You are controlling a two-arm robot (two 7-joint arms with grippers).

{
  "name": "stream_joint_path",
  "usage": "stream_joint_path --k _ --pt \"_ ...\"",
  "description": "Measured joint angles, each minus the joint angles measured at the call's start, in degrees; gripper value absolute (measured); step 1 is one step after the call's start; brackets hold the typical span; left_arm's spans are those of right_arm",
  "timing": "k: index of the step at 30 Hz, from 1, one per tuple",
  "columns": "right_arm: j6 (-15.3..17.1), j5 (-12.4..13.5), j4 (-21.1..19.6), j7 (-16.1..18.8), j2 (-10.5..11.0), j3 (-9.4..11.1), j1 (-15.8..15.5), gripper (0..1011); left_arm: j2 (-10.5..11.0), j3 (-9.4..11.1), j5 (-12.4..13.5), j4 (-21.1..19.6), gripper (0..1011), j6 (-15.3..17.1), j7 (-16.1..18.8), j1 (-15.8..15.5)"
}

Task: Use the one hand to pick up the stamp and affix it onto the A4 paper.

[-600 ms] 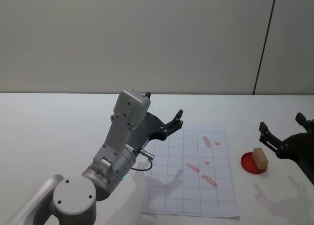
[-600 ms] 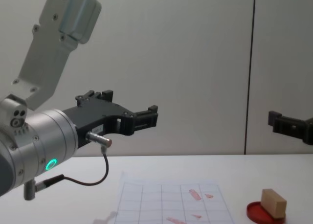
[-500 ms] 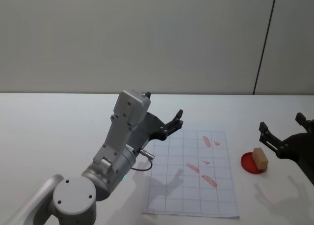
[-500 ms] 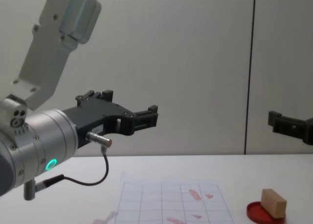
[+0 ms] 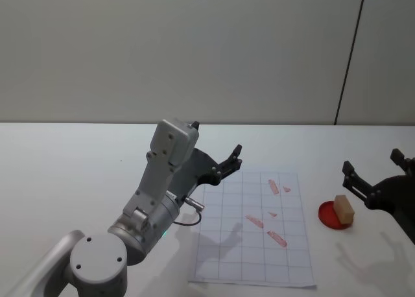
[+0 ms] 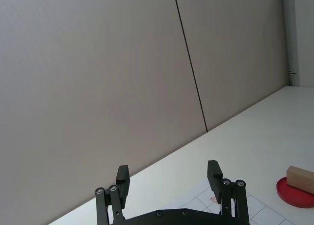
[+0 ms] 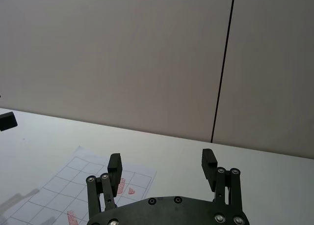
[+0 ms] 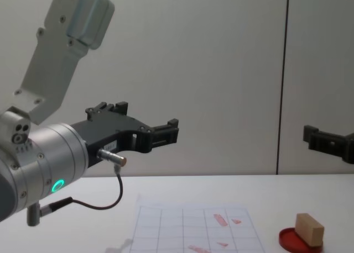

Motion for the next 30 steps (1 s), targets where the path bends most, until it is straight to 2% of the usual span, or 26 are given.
stream_joint_path --k 23,30 --pt "0.0 0.0 0.0 0.0 0.0 0.0 0.0 1001 0.0 0.0 0.0 0.0 1002 0.0 0.0 0.0" --pt "2.2 -0.4 -0.5 -1.7 -0.9 -0.4 -0.1 1001 0.0 0.0 0.0 0.0 1002 0.0 0.0 0.0"
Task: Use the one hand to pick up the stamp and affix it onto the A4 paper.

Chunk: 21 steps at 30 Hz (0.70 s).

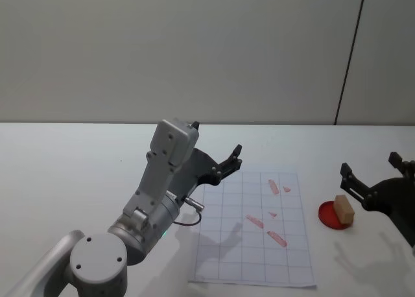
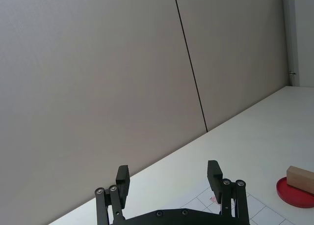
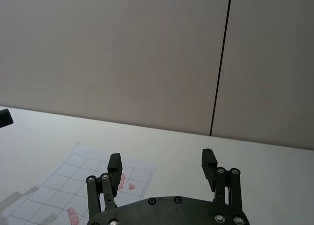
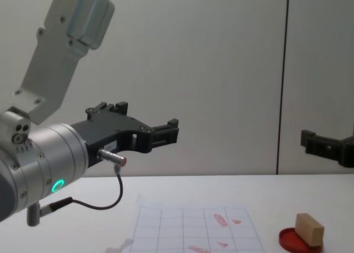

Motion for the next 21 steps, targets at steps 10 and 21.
stream_joint_path --k 10,21 --pt "6.8 -1.4 -0.5 -4.7 -2.4 -1.0 0.6 1001 0.0 0.0 0.0 0.0 1002 0.0 0.0 0.0" --pt "17.7 -3.7 1.8 -12.9 -7.0 -2.0 3.7 1001 0.0 0.0 0.0 0.0 1002 0.0 0.0 0.0"
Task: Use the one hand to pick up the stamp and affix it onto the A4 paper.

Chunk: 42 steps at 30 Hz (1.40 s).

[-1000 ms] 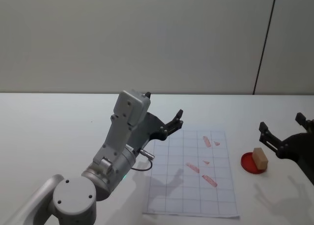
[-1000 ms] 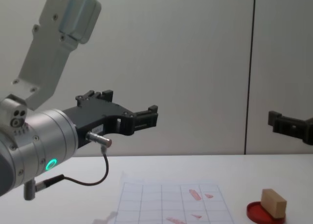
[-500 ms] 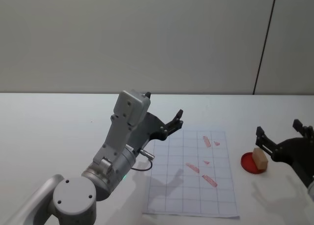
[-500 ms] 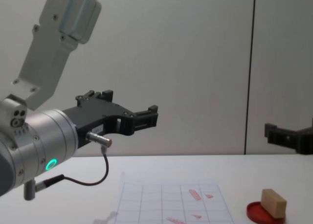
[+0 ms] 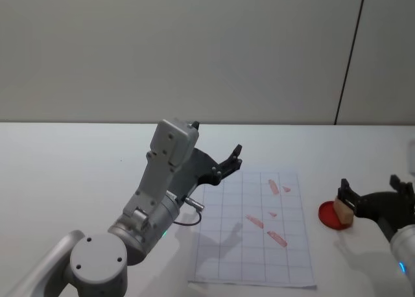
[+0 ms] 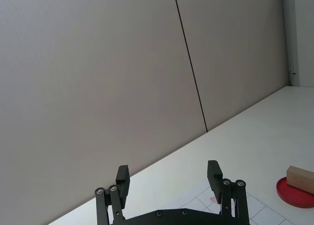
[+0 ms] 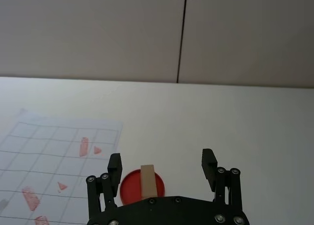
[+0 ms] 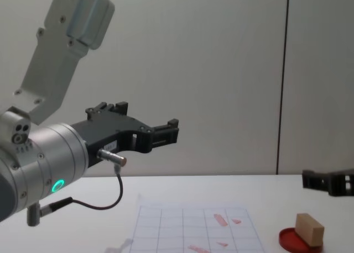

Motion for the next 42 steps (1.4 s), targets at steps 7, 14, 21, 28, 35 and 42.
stream_joint_path --k 7,14,21,28,35,42 --pt "5.3 -1.0 3.0 -2.8 -2.4 0.0 2.7 1001 0.0 0.0 0.0 0.0 1002 0.0 0.0 0.0" --pt "7.8 -2.1 5.4 -2.4 -3.5 0.2 4.6 1001 0.0 0.0 0.0 0.0 1002 0.0 0.0 0.0" --pt "8.8 -3.0 7.5 0.1 -4.0 0.4 5.9 1001 0.0 0.0 0.0 0.0 1002 0.0 0.0 0.0" --pt "9.6 -3.2 8.8 1.4 -4.3 0.7 6.7 1001 0.0 0.0 0.0 0.0 1002 0.0 0.0 0.0" --pt "10.8 -3.0 10.6 2.5 -4.7 1.0 7.6 1001 0.0 0.0 0.0 0.0 1002 0.0 0.0 0.0" --pt "11.7 -2.5 12.7 3.3 -5.3 1.3 8.6 1001 0.0 0.0 0.0 0.0 1002 0.0 0.0 0.0"
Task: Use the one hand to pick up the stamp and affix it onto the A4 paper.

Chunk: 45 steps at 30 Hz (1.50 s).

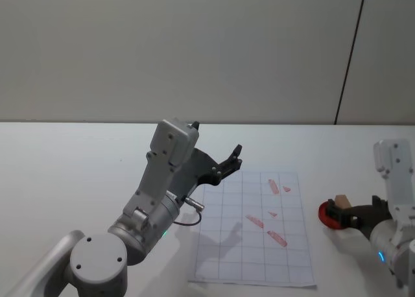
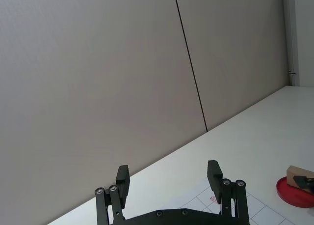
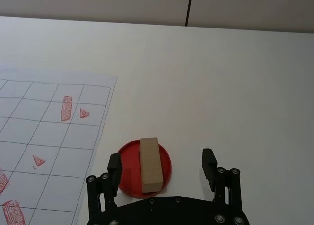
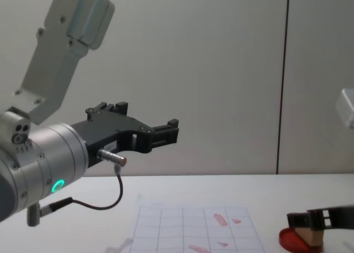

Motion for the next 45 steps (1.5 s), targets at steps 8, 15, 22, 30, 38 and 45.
stream_joint_path --k 8,15,22,30,38,45 --pt "0.7 0.7 1.9 0.2 -0.8 0.2 1.1 1001 0.0 0.0 0.0 0.0 1002 0.0 0.0 0.0" --pt "1.0 1.1 3.3 0.3 -1.4 0.4 1.9 1001 0.0 0.0 0.0 0.0 1002 0.0 0.0 0.0" --pt "1.1 1.3 4.4 0.5 -1.9 0.6 2.5 1001 0.0 0.0 0.0 0.0 1002 0.0 0.0 0.0" --pt "1.2 1.3 5.1 0.6 -2.2 0.7 2.9 925 0.0 0.0 0.0 0.0 1002 0.0 0.0 0.0" --pt "1.2 1.4 5.5 0.7 -2.3 0.8 3.2 705 0.0 0.0 0.0 0.0 1002 0.0 0.0 0.0" --pt "1.2 1.4 5.7 0.7 -2.4 0.8 3.3 486 0.0 0.0 0.0 0.0 1002 0.0 0.0 0.0"
